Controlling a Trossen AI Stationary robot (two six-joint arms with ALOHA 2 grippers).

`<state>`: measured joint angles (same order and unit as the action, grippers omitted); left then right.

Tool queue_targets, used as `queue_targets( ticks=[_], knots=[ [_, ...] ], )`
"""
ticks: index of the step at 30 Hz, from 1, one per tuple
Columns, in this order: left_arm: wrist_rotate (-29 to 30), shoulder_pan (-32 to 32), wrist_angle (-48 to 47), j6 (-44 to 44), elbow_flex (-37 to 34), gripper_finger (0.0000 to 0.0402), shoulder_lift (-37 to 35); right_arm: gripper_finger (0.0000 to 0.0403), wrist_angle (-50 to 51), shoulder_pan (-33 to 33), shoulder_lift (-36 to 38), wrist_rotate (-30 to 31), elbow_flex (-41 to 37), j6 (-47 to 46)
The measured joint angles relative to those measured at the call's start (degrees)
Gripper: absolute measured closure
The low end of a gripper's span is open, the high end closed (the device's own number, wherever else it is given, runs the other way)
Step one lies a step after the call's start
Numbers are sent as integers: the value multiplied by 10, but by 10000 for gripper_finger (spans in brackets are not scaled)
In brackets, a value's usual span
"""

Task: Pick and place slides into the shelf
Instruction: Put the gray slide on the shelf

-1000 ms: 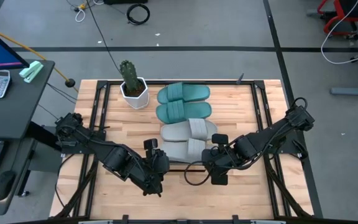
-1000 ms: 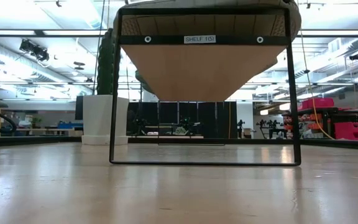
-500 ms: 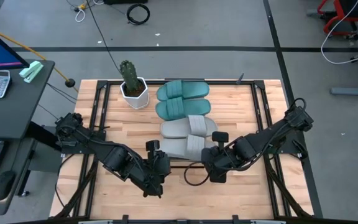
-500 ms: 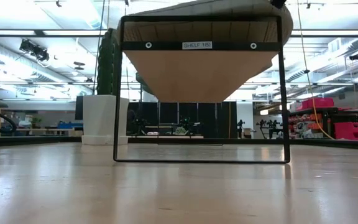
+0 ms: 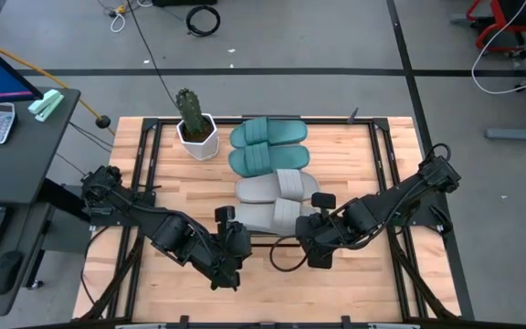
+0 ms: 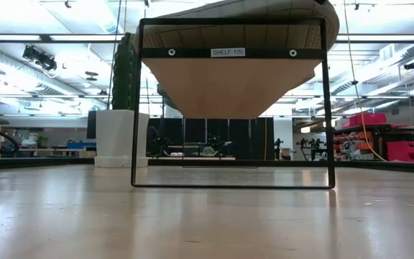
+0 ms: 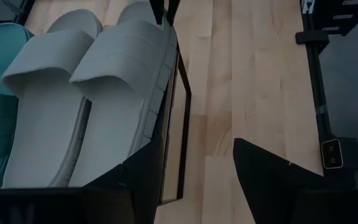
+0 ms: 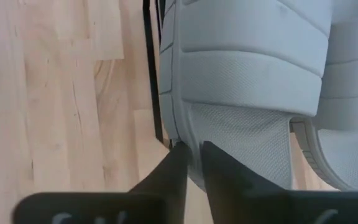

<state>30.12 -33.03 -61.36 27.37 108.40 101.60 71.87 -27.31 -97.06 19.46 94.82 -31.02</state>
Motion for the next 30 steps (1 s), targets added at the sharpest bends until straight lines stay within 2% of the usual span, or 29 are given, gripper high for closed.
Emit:
queue_targets(
  ticks=[7, 14, 22, 25, 28, 30],
  knots=[
    [0, -3, 1, 4, 0, 203, 0, 309, 13, 0, 7, -2, 2, -25],
    [0, -3, 1, 4, 0, 209, 0, 303, 24, -1, 8, 27, 44, -16],
    [0, -6, 2, 5, 0, 209, 0, 330, -5, 18, 9, 35, 82, 28],
    [0, -6, 2, 5, 0, 211, 0, 352, -23, 30, 9, 5, 77, 44],
    [0, -6, 2, 5, 0, 210, 0, 387, -22, 37, 8, 0, 72, 56],
    [0, -6, 1, 5, 0, 209, 0, 396, -27, 41, 9, -1, 72, 60]
  ],
)
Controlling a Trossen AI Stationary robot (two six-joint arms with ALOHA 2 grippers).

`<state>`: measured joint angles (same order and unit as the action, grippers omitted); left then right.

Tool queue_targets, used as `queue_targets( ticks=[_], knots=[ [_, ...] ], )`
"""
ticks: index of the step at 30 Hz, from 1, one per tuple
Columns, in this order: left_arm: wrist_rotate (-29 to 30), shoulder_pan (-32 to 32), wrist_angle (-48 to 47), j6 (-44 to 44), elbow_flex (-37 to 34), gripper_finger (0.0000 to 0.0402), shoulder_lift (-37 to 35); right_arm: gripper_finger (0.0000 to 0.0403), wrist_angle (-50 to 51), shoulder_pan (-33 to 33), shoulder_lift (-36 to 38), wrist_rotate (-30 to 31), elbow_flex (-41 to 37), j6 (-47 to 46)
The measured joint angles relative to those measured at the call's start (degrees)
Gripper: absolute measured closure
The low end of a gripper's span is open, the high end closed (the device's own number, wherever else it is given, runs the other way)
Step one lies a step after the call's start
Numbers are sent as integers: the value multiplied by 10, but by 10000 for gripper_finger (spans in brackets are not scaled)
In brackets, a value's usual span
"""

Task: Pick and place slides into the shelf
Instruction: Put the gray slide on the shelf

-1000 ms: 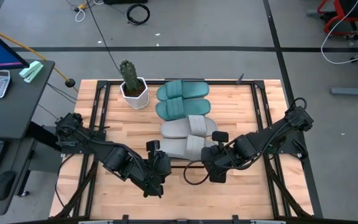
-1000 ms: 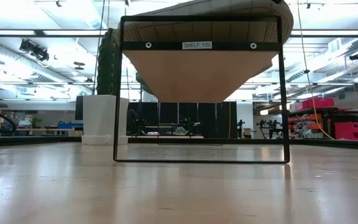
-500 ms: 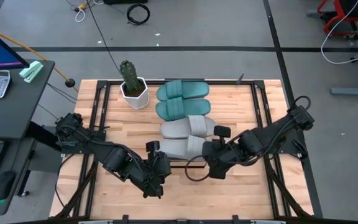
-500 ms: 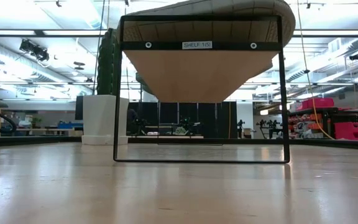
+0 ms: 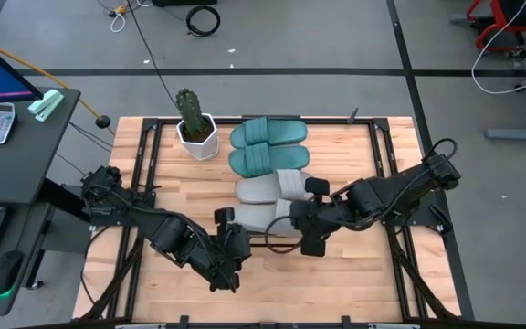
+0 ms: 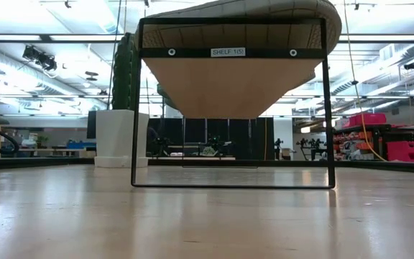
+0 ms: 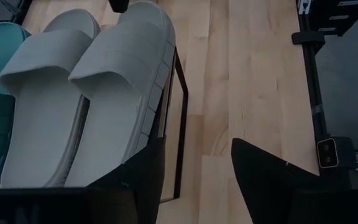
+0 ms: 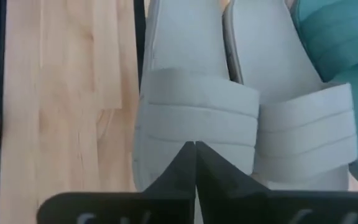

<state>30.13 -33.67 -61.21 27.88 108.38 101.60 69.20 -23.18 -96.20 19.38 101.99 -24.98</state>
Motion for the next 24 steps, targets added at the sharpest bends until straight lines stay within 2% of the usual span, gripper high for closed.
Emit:
queue_targets(
  ticks=[8, 24],
  knots=[
    [0, 0, -3, 0, 0, 213, 0, 398, -20, 15, 0, -14, -16, 7],
    [0, 0, -7, 0, 0, 216, 0, 401, -81, 33, 2, -58, -101, 25]
  ],
)
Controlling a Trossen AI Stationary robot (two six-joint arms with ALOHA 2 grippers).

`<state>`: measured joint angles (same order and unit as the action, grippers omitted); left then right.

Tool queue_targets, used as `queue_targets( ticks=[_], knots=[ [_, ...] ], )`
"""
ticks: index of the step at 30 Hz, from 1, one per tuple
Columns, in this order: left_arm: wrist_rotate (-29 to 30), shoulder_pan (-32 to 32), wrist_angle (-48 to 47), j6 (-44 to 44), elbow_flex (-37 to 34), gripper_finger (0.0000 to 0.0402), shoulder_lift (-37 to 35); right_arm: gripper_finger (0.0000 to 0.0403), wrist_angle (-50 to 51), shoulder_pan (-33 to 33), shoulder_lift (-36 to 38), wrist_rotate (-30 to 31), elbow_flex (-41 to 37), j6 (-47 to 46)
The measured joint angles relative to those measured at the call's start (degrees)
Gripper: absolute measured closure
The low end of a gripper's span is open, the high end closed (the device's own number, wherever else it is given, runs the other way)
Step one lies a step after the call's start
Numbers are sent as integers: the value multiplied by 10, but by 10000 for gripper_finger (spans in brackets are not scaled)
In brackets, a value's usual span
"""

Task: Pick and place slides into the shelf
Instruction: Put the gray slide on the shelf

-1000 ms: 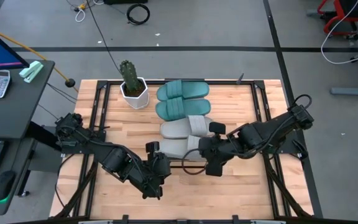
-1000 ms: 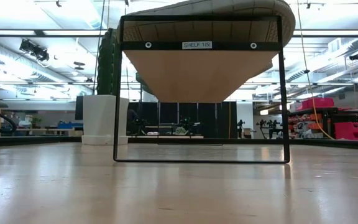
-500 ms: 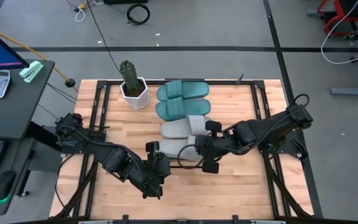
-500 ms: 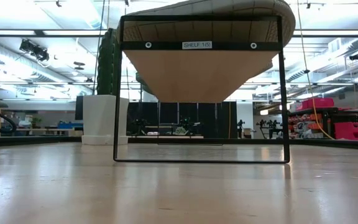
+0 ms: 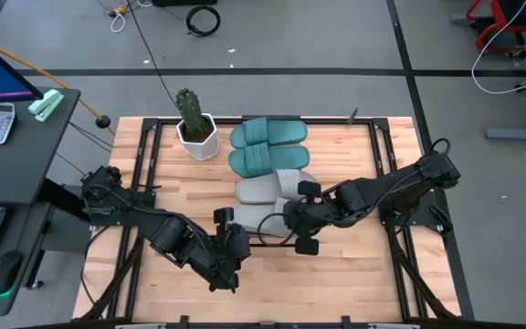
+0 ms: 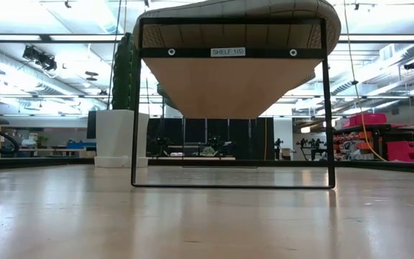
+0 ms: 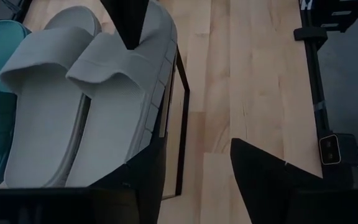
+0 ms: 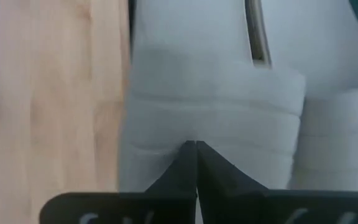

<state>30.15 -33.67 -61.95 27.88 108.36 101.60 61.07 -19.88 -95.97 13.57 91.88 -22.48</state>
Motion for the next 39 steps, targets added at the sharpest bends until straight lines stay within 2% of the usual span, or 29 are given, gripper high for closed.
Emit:
queue_targets(
  ticks=[10, 31, 39],
  knots=[
    [0, 0, 0, 1, 0, 217, 0, 403, -29, 3, 1, -27, -67, 0],
    [0, 0, -1, 0, 0, 219, 0, 403, -48, 21, 2, -75, -95, 5],
    [0, 0, -1, 0, 0, 220, 0, 402, -24, 24, 0, -46, -71, 2]
  ],
)
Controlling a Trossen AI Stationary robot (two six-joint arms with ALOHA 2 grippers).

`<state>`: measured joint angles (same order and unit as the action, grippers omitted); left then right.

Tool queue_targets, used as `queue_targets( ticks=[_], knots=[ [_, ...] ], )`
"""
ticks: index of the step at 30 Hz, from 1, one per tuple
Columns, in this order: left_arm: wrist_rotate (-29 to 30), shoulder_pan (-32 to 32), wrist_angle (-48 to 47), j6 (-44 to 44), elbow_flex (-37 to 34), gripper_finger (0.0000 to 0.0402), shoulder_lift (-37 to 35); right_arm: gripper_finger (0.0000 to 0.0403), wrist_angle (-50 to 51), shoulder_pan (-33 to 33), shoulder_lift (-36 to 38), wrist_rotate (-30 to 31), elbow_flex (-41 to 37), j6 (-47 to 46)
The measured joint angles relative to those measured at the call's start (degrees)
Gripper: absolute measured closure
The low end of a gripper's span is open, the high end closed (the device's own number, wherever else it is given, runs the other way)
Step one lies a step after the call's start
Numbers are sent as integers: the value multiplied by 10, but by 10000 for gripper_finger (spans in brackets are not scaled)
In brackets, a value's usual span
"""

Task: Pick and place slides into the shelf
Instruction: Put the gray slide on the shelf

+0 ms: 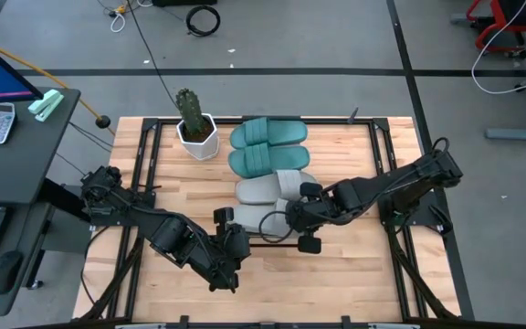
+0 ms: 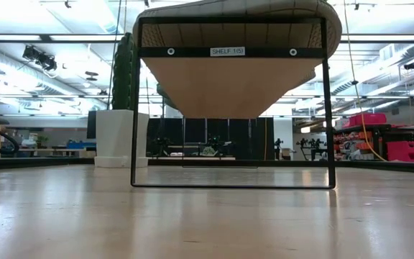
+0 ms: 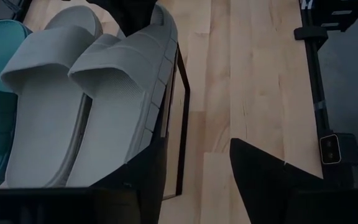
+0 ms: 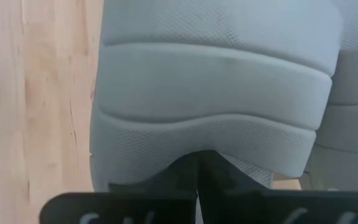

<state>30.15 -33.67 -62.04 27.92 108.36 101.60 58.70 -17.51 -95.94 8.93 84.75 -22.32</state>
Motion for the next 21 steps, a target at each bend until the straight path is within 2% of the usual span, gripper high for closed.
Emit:
queue_targets(
  ticks=[4, 13, 21],
  knots=[
    [0, 0, 0, 0, 0, 220, 0, 391, 17, 1, 0, 1, 9, 0],
    [0, 0, 0, 0, 0, 220, 0, 335, 63, 1, -3, 13, 47, -6],
    [0, 0, -1, 0, 0, 217, 0, 323, 118, 1, -3, 16, 64, -11]
  ],
)
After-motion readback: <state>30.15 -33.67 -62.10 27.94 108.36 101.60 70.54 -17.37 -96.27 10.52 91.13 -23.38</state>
